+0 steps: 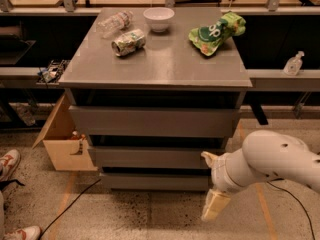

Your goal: Open bottom drawer

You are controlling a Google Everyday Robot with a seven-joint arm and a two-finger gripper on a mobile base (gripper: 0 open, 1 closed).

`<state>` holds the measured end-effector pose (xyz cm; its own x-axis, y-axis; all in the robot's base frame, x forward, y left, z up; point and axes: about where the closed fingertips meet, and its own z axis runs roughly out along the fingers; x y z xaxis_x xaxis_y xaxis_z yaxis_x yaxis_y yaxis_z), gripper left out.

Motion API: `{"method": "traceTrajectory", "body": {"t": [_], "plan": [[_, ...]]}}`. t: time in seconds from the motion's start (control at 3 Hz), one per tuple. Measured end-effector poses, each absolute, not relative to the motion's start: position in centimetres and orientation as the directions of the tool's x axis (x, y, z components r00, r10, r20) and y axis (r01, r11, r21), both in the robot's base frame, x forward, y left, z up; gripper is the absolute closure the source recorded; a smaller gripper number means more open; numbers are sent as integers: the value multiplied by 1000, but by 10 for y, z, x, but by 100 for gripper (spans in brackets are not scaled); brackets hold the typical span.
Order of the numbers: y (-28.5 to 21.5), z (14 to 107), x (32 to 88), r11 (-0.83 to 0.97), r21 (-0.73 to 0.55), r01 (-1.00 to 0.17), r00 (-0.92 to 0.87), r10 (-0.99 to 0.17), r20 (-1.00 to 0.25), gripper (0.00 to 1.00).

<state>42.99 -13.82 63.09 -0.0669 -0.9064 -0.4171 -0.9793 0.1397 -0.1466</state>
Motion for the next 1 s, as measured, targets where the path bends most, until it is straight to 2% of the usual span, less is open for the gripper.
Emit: {"method": "traceTrajectory", "body": {"t": [0.33,1.0], "plan": [[-129,558,433,165,-89,-982,-106,-881,-462,0],[-140,541,437,176,-81,-981,-119,-876,-467,0]]}}
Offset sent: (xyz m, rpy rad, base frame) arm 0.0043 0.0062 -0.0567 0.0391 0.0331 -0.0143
